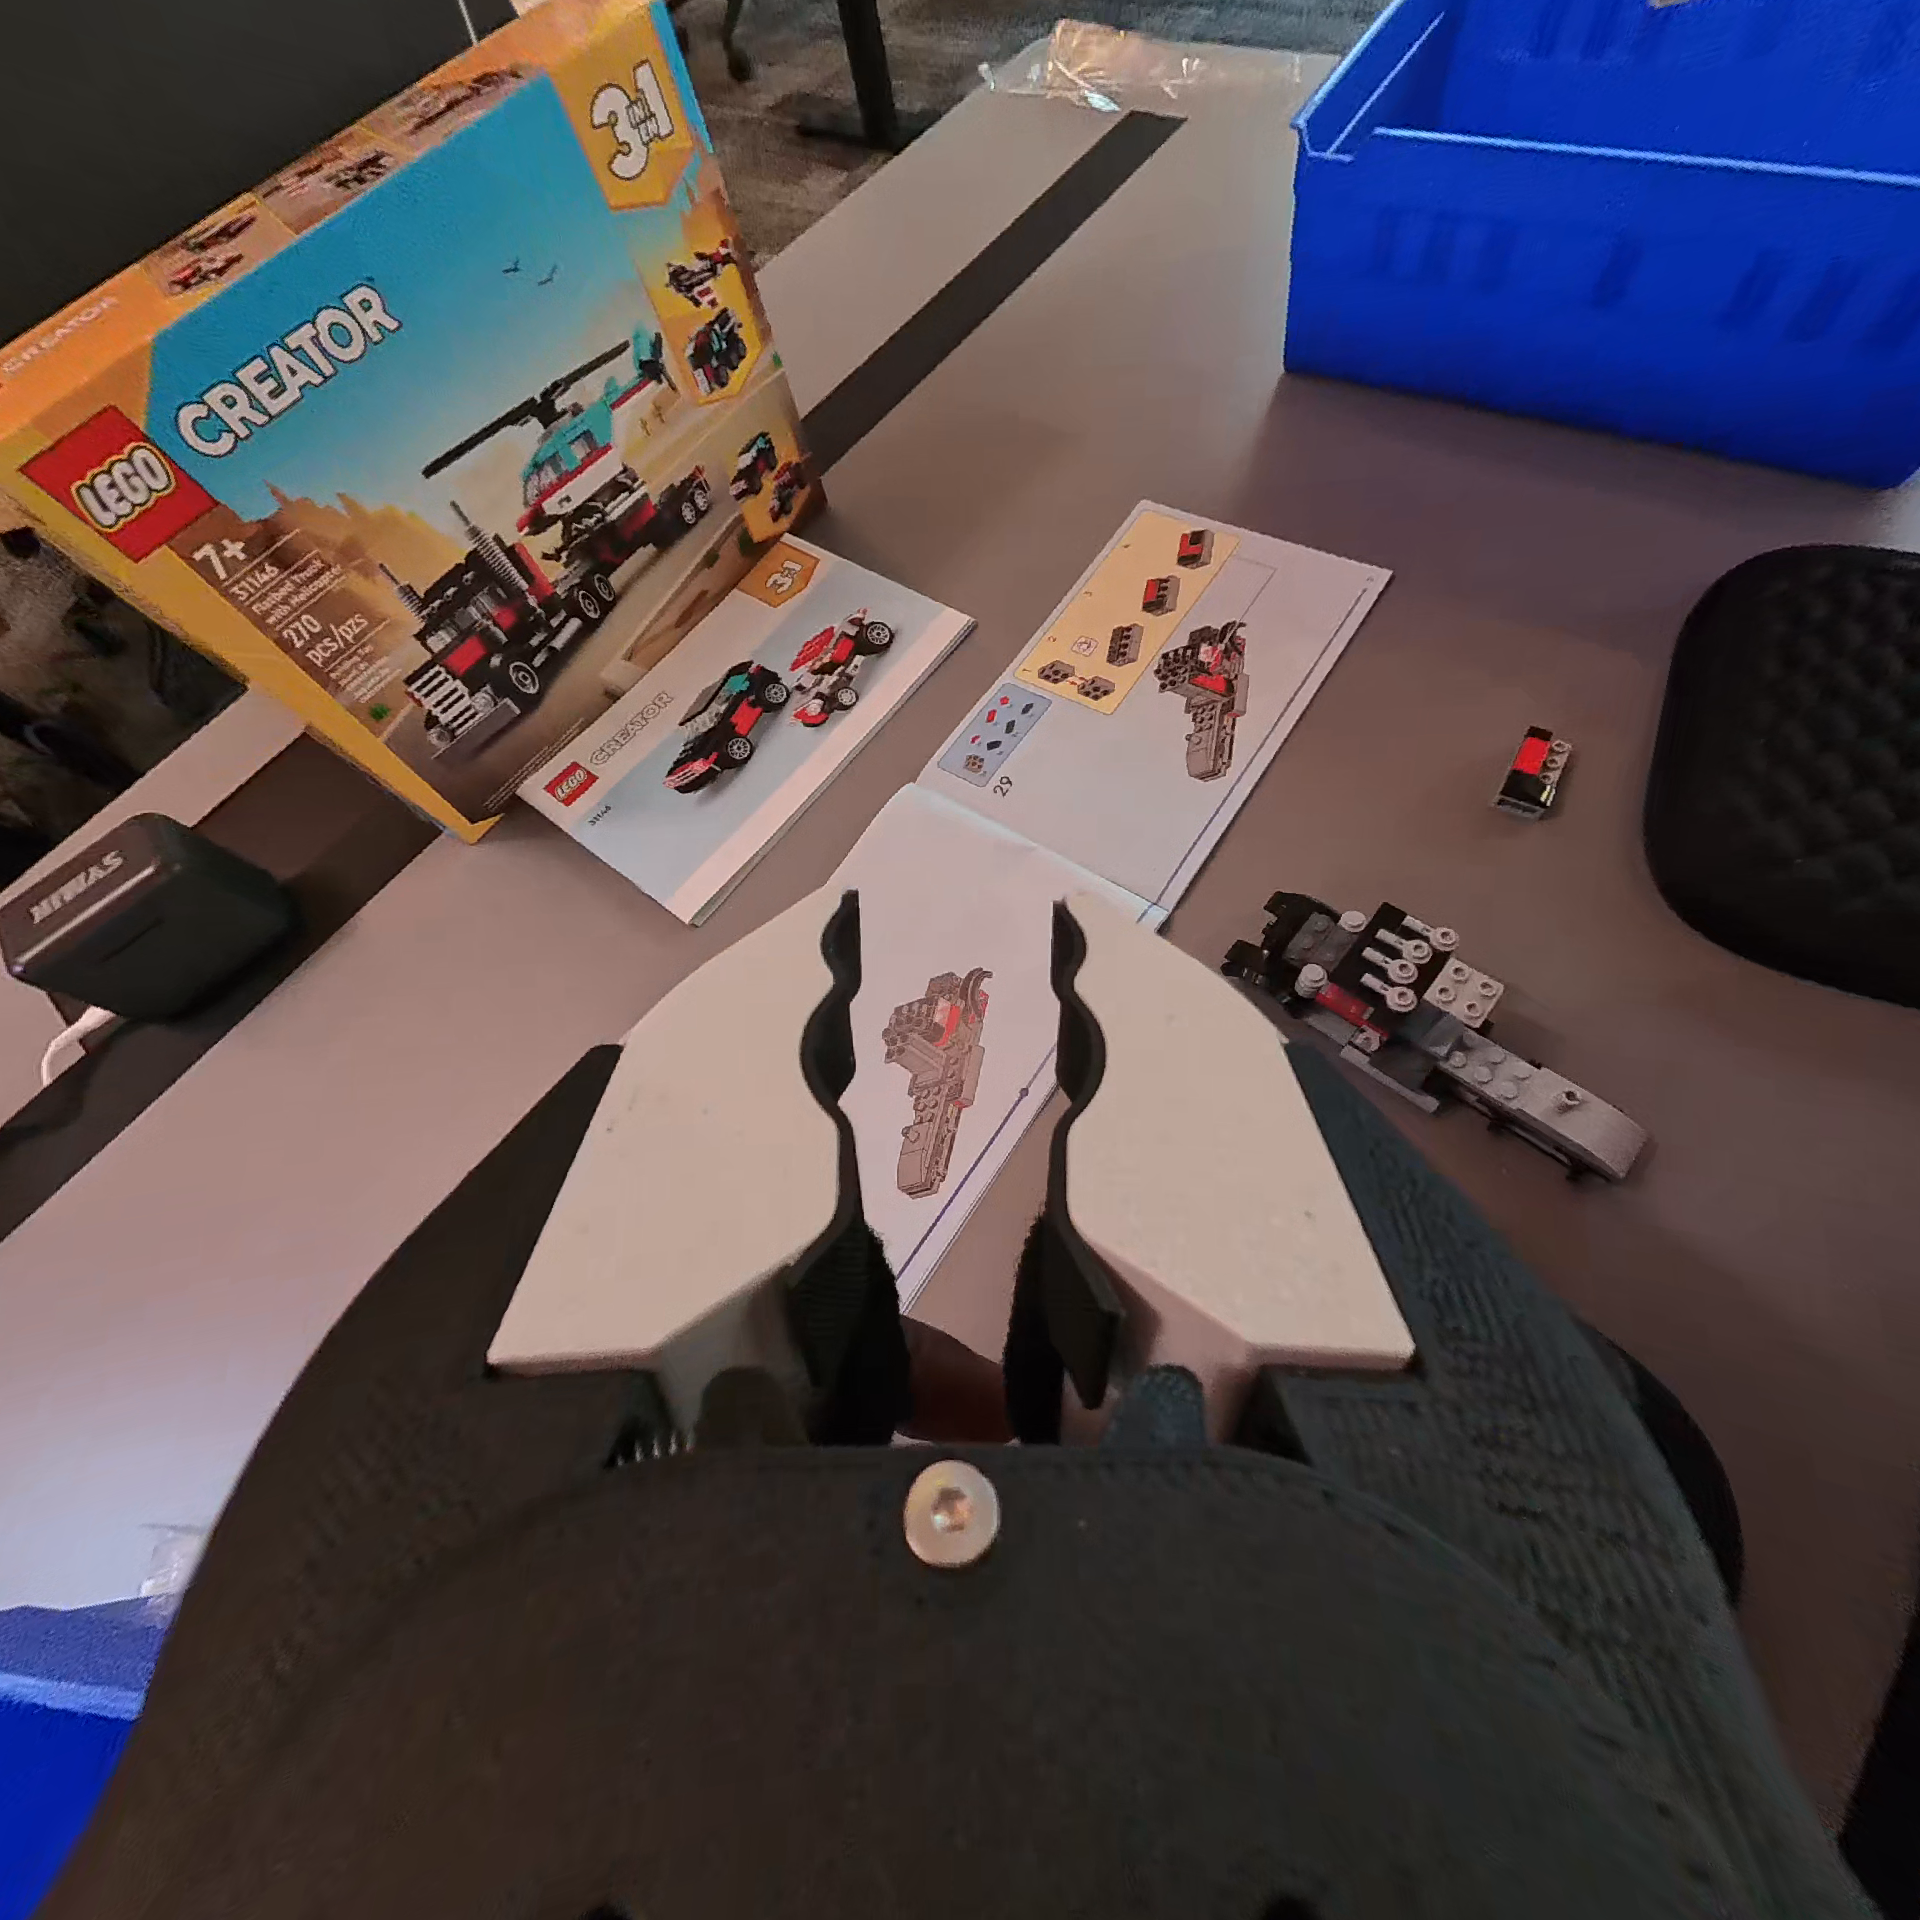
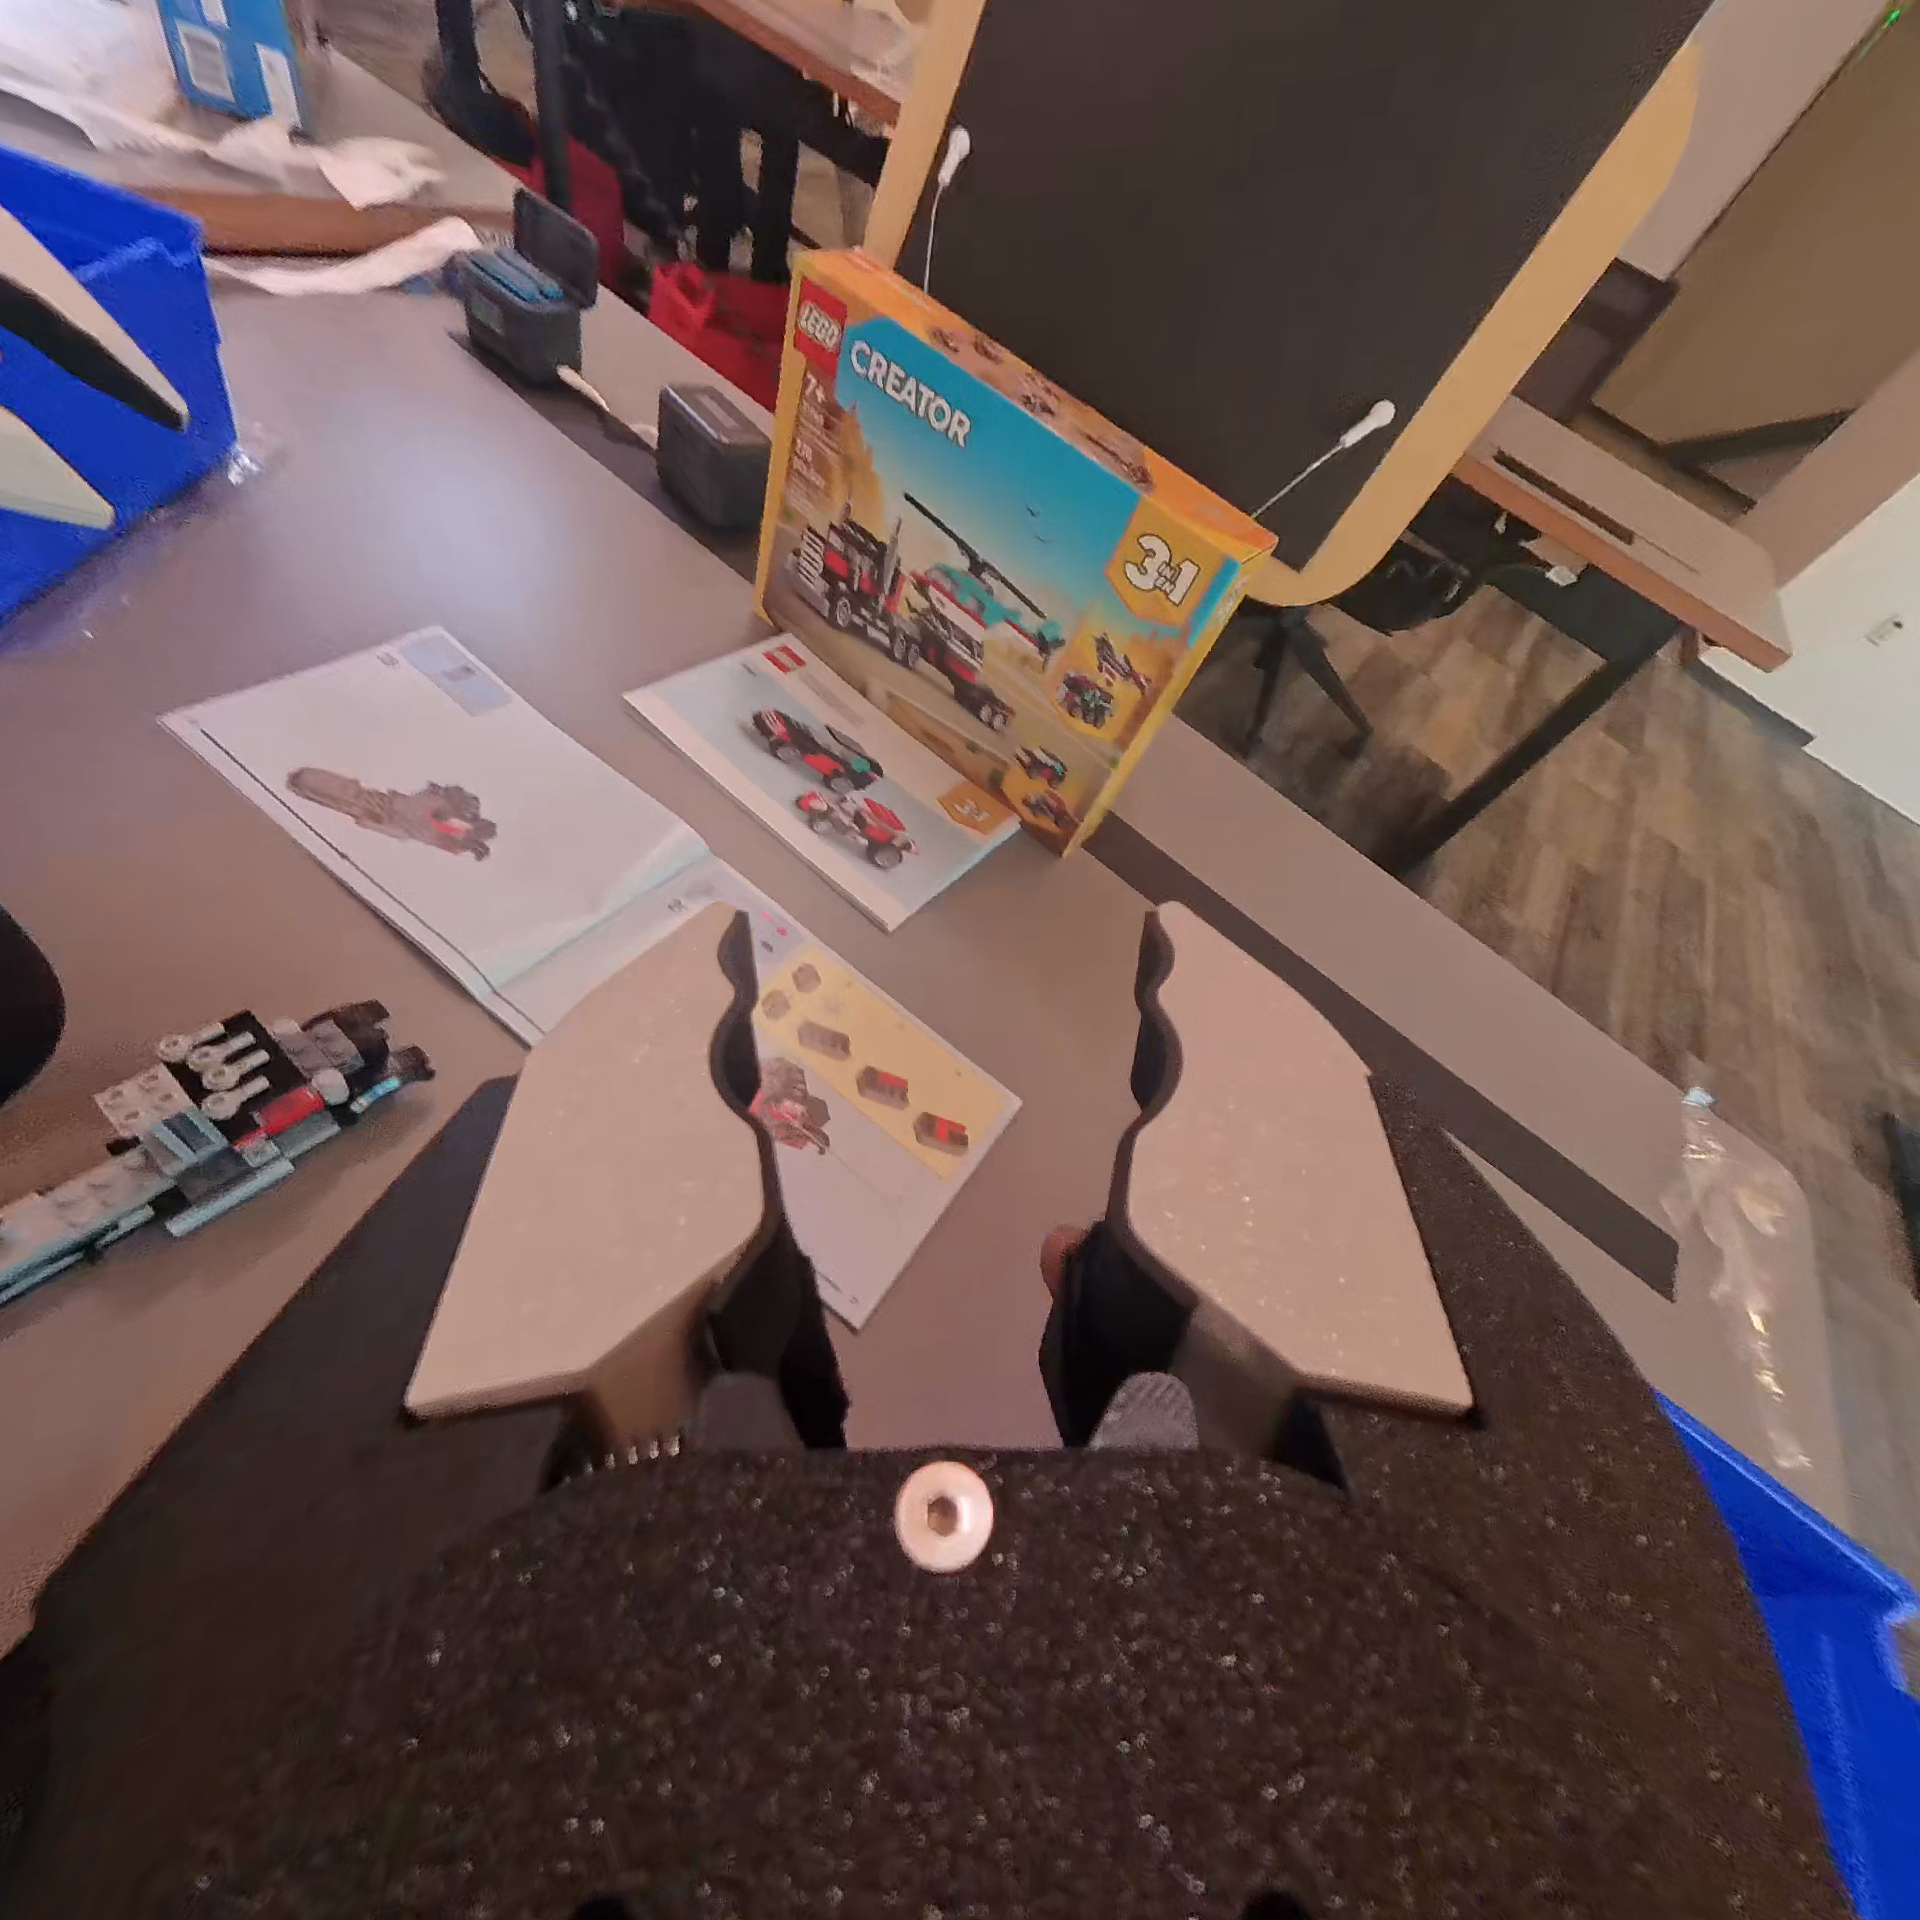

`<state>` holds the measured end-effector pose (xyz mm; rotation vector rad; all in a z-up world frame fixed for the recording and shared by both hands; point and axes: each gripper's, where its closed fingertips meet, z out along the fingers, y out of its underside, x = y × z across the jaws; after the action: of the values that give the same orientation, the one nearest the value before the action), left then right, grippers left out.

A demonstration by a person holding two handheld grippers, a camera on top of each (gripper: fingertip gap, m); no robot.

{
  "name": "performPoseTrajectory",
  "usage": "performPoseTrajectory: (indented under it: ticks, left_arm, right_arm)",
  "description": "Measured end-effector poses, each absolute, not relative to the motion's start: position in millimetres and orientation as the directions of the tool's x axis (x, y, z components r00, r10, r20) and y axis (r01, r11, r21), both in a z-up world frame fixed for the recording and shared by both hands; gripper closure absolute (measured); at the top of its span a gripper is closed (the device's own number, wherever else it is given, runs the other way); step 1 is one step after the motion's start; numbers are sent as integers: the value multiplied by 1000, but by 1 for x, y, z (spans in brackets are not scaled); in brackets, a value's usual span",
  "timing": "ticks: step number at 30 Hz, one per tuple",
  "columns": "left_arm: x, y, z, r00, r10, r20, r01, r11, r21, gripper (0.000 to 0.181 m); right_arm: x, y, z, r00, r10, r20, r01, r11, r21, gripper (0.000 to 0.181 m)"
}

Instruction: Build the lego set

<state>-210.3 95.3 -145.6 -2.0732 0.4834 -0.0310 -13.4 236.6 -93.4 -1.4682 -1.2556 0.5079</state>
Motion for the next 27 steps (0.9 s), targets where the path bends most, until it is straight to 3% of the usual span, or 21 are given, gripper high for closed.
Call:
performPoseTrajectory:
  ticks: [7, 13, 16, 19, 21, 23, 27]
  left_arm:
    - [-208, 89, -151, 907, -381, -178, -351, -453, -819, 146]
    - [-218, 82, -154, 908, -398, -129, -319, -458, -830, 146]
    - [-262, 64, -154, 954, -279, -107, -243, -516, -821, 146]
    - [-331, 17, -148, 992, -39, -119, -118, -596, -794, 152]
    - [-372, -21, -152, 984, 36, -172, -103, -678, -728, 157]
    - [-406, -55, -170, 978, -27, -205, -143, -802, -579, 162]
    - [-442, -84, -221, 996, -90, -20, -92, -938, -333, 170]
  right_arm:
    - [-13, 251, -106, 434, 872, 228, 393, 44, -919, 96]
    - [-21, 243, -108, 368, 912, 182, 328, 56, -943, 98]
    - [-18, 234, -109, 323, 929, 179, 324, 69, -944, 99]
    - [-10, 224, -115, 285, 934, 215, 352, 106, -930, 100]
    - [-4, 219, -120, 265, 933, 242, 376, 131, -917, 100]
    - [-1, 214, -123, 240, 937, 255, 374, 154, -915, 101]
    - [-1, 205, -125, 214, 943, 256, 311, 183, -933, 103]
